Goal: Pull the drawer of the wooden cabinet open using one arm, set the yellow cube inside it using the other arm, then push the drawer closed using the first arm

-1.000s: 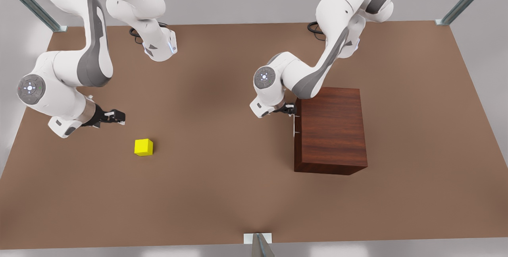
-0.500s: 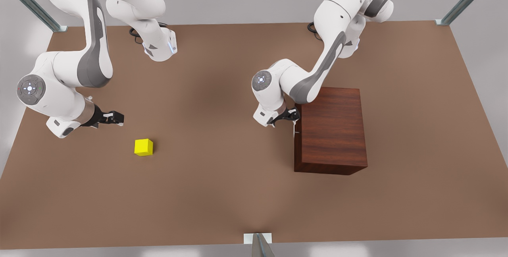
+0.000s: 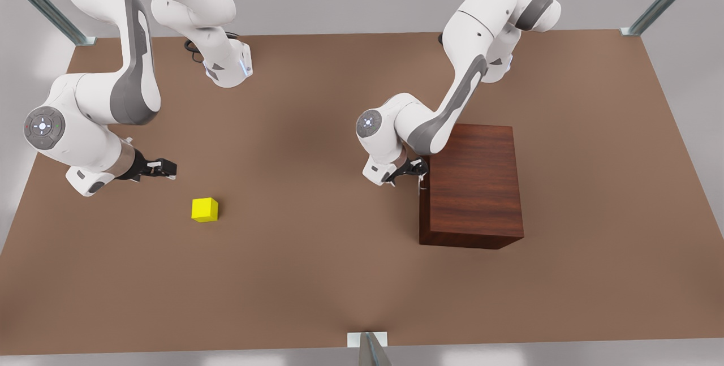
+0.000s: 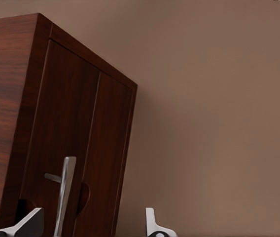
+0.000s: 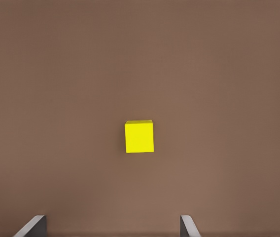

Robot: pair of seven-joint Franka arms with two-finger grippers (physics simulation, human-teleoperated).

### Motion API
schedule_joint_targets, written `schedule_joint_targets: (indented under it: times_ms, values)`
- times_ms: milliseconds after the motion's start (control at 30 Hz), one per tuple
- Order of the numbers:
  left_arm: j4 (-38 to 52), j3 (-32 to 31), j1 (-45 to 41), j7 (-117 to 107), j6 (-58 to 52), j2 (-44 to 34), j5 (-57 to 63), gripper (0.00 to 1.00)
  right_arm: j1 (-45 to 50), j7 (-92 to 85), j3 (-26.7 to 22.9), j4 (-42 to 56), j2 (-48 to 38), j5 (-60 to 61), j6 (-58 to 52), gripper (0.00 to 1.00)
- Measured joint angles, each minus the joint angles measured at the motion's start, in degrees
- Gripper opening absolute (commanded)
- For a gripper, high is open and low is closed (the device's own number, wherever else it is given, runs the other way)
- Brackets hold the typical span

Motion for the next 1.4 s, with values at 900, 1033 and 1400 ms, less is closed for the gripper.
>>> schedule_joint_targets:
  times_ms: [900, 1033, 1400]
  values:
    - [0.1, -0.1, 0.2, -1.9, 5.2, 2.6, -0.4, 1.0, 0.0, 0.6, 0.0, 0.0, 0.0, -0.1, 0.0, 1.0]
    - [0.2, -0.2, -0.1, -2.0, 6.0, 2.5, -1.2, 1.0, 0.1, 0.7, 0.0, 0.0, 0.1, -0.1, 0.0, 1.0]
    - [0.8, -1.6, -0.5, -1.7, 6.5, 2.5, -2.1, 1.0, 0.0, 0.8, 0.0, 0.0, 0.1, 0.0, 0.0, 1.0]
